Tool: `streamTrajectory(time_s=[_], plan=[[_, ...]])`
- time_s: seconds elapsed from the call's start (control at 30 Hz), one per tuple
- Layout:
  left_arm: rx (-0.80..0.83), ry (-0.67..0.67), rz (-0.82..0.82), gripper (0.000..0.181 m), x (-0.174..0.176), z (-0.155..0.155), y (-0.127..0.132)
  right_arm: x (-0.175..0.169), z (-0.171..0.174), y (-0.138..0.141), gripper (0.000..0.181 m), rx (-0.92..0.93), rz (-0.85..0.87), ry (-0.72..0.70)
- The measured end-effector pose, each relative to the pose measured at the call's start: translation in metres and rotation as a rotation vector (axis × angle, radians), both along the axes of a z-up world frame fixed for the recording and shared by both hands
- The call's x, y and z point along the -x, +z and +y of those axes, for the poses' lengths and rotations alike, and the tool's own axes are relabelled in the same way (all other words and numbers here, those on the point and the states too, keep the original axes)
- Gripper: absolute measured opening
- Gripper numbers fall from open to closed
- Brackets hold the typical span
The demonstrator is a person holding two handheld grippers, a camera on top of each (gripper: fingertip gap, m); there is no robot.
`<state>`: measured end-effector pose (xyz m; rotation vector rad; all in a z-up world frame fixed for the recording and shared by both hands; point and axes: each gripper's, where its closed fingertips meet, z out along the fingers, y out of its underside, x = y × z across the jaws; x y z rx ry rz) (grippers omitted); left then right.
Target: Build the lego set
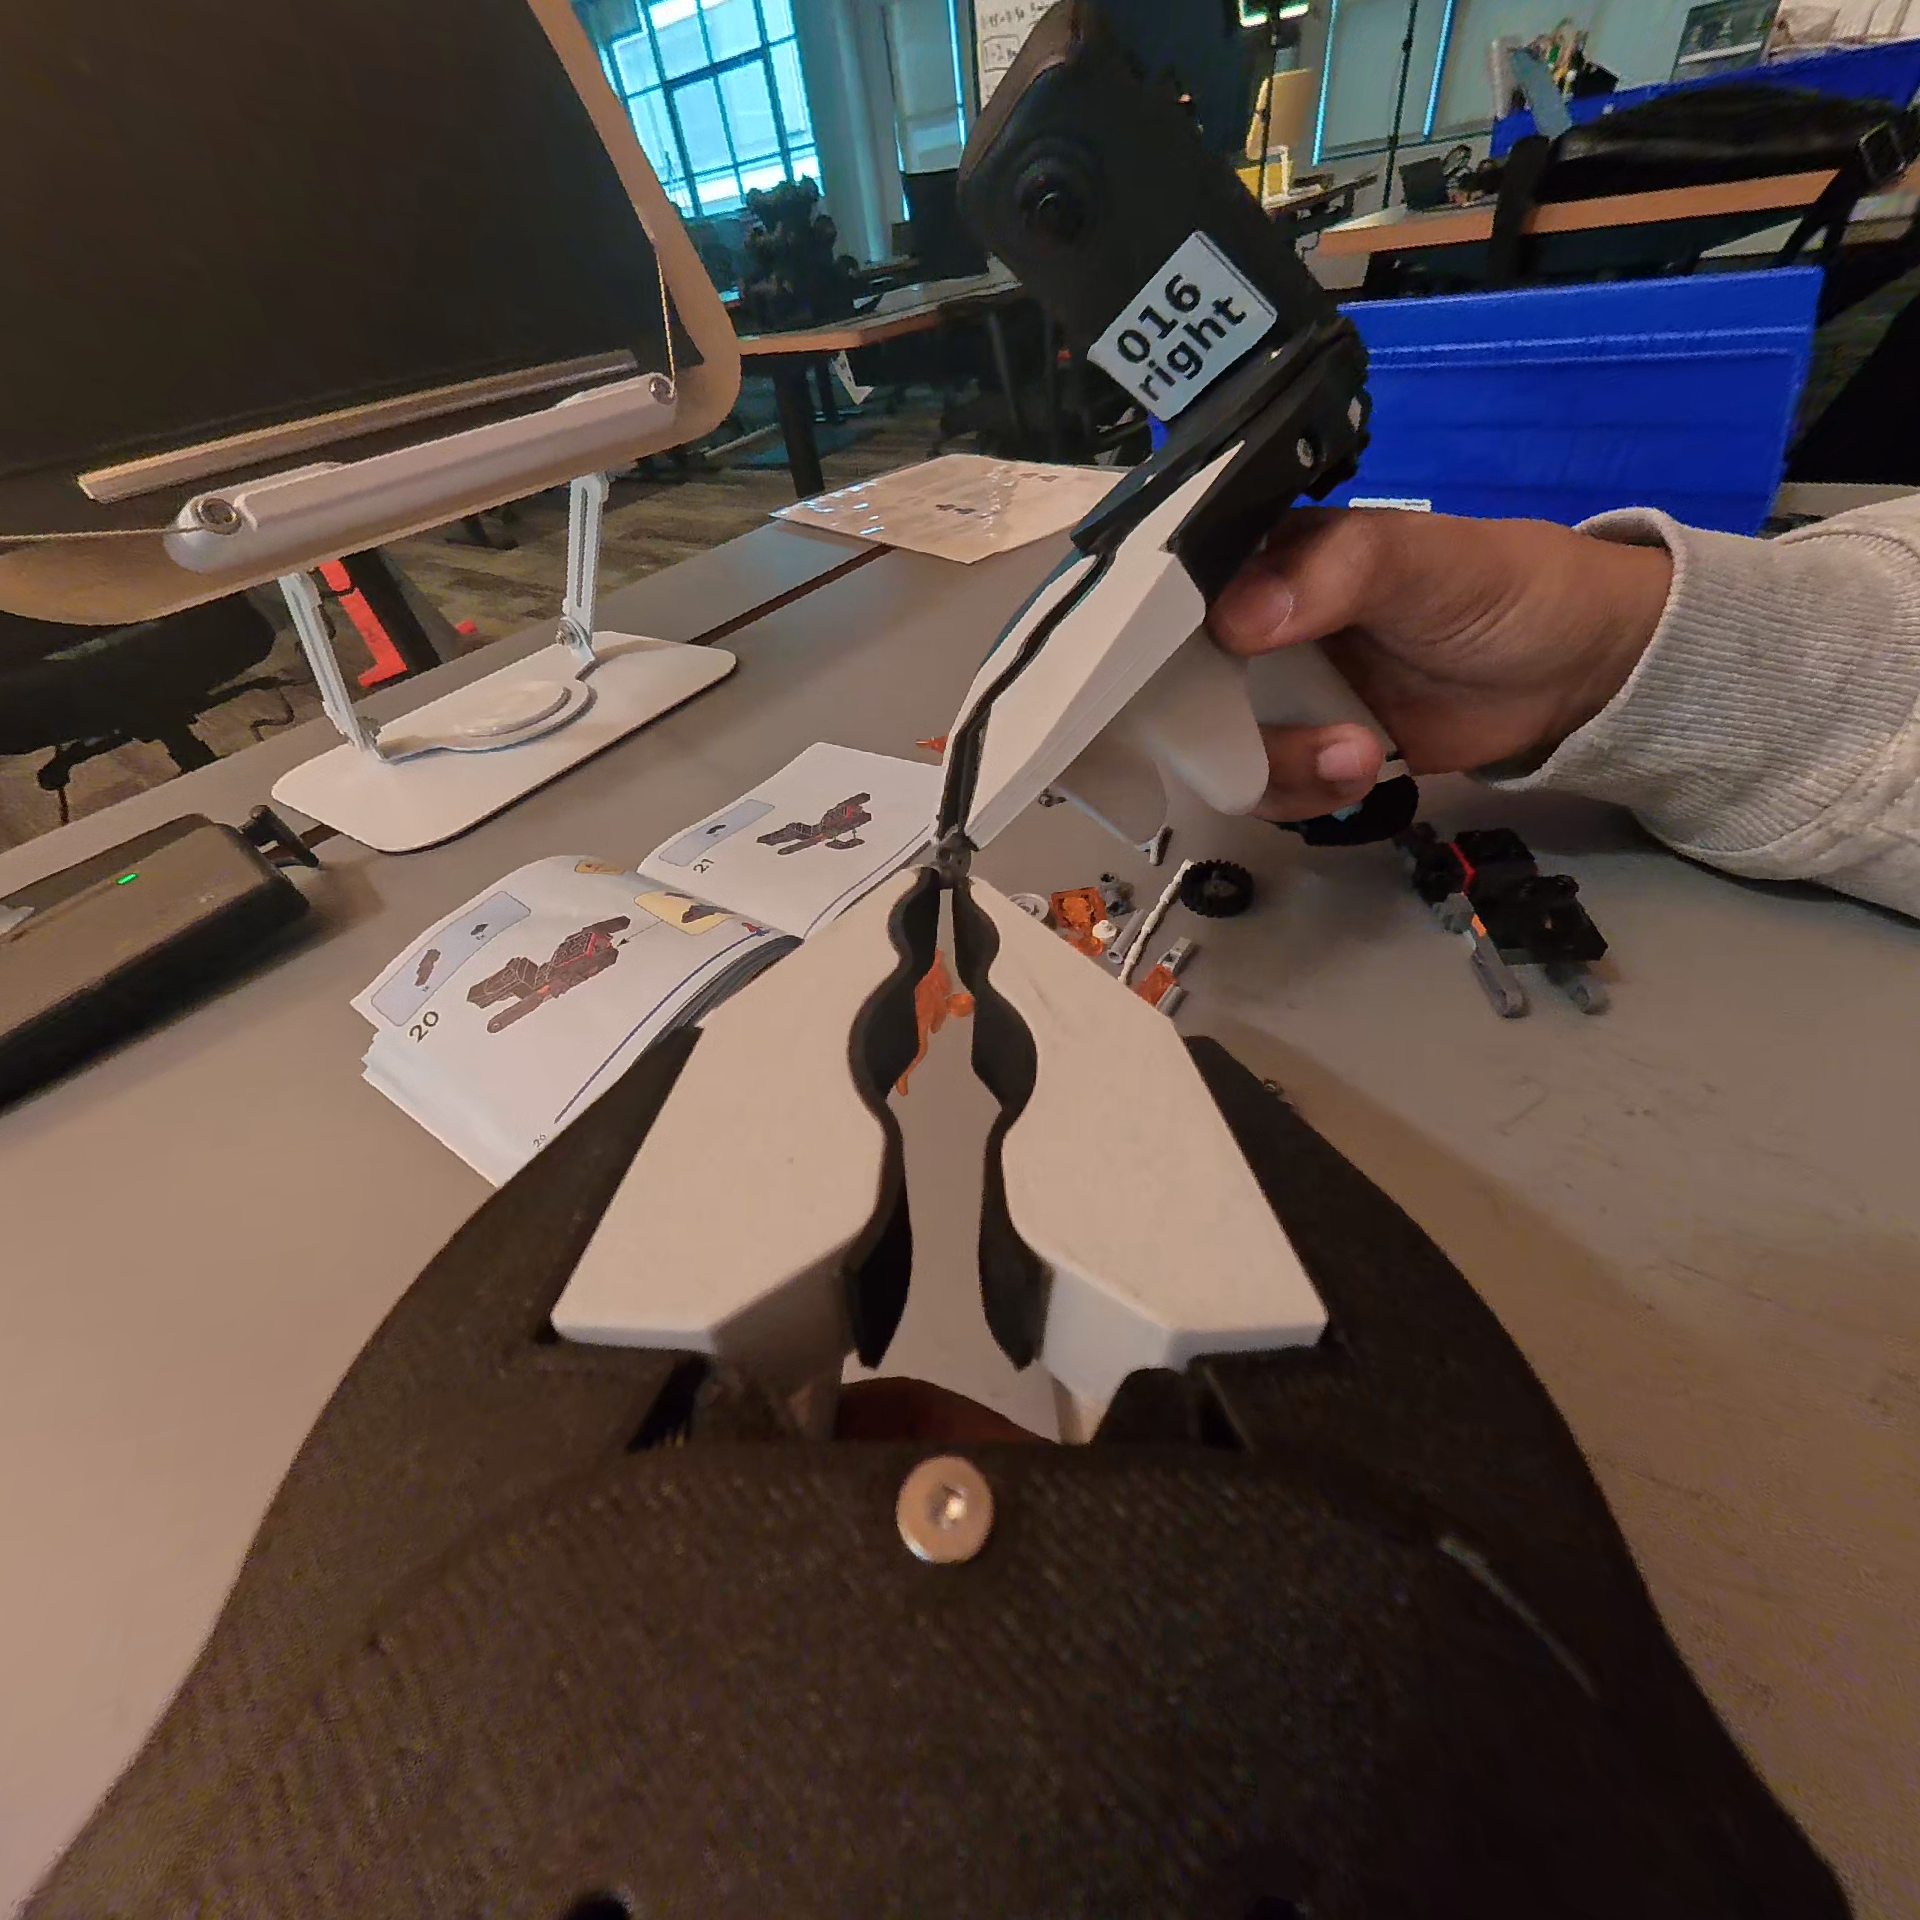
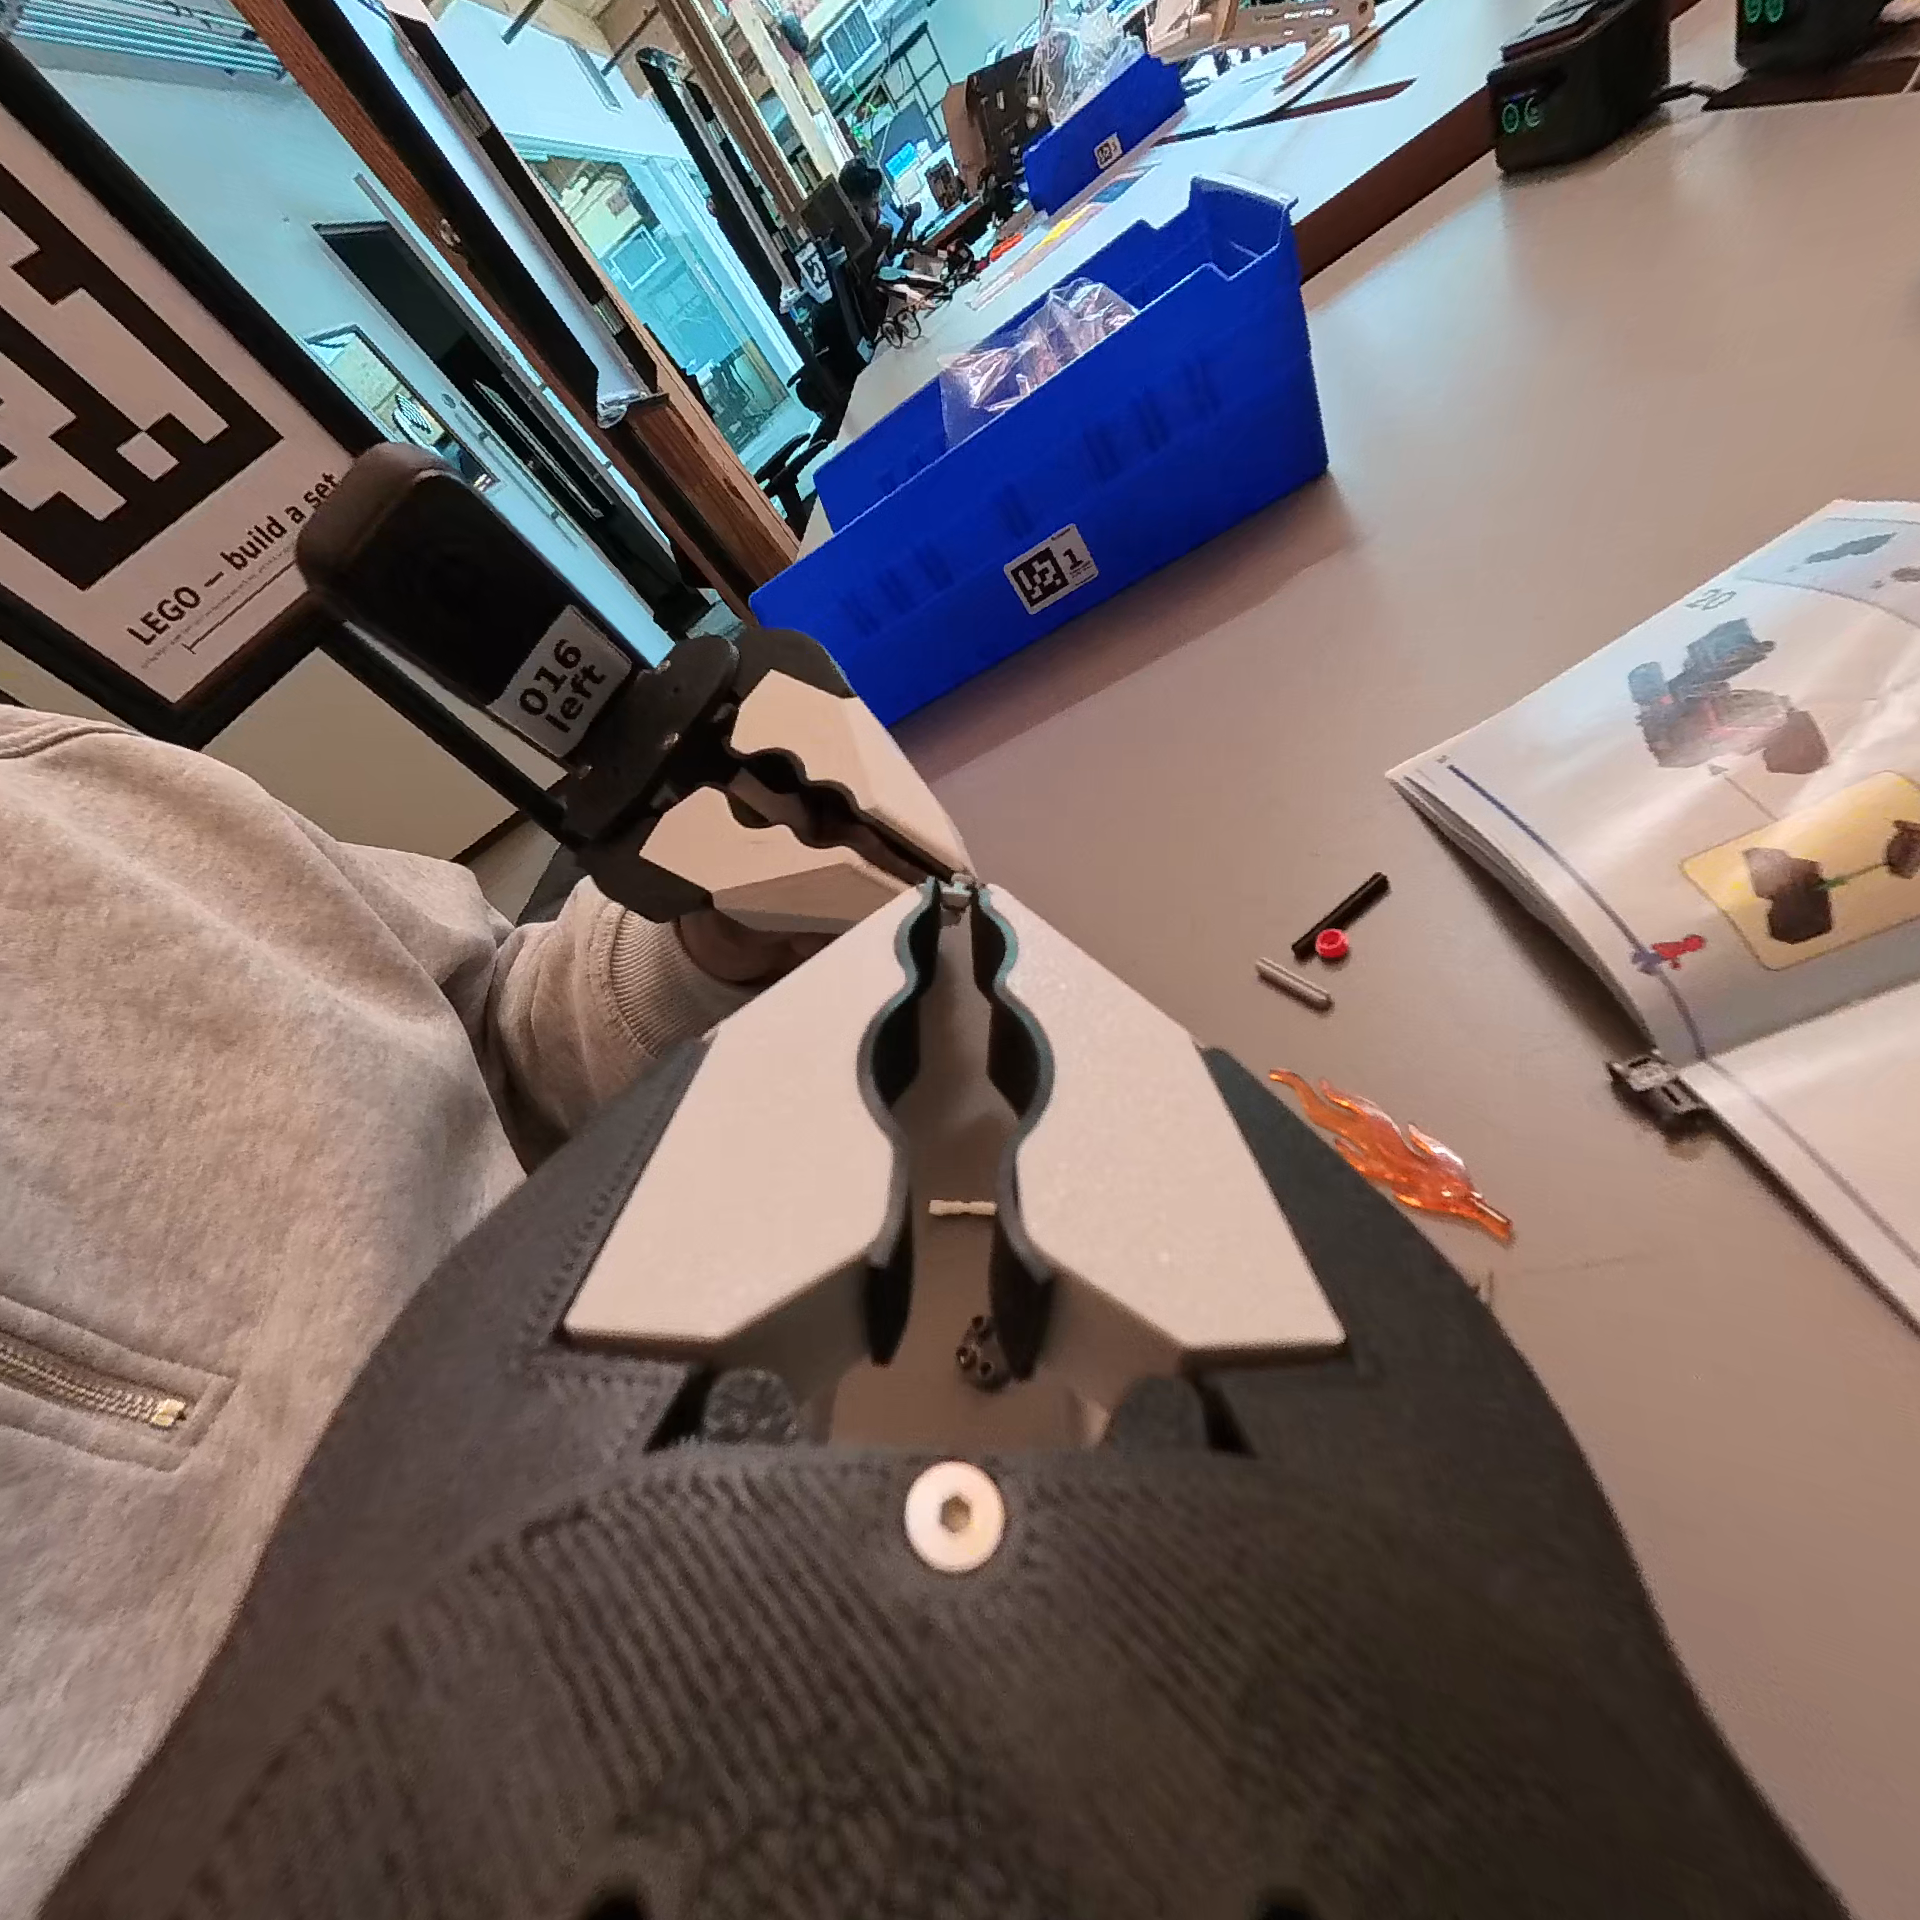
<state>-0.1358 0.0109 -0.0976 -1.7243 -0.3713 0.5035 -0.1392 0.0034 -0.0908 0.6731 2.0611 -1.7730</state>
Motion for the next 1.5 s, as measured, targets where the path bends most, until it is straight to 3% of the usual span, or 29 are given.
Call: streamTrajectory(time_s=[0.83, 1.0, 1.23, 1.4, 1.5], plan=[[-0.064, -0.023, -0.066, 0.001, 0.001, -0.001, 0.002, 0.007, 0.005, 0.010, 0.004, -0.002, 0.085, -0.062], [-0.244, -0.152, -0.357, 0.015, -0.004, 0.006, 0.001, 0.011, 0.011, 0.035, 0.004, -0.043, 0.445, -0.200], [-0.512, -0.351, -0.664, 0.020, -0.013, 0.003, 0.018, 0.007, 0.001, 0.028, 0.004, -0.403, 1.055, -0.319], [-0.739, -0.478, -0.822, 0.002, -0.012, -0.011, 0.035, 0.002, -0.008, 0.023, 0.004, -0.609, 1.471, -0.364], [-0.835, -0.524, -0.924, 0.000, -0.008, -0.017, 0.036, -0.001, -0.011, 0.021, 0.003, -0.677, 1.602, -0.354]])
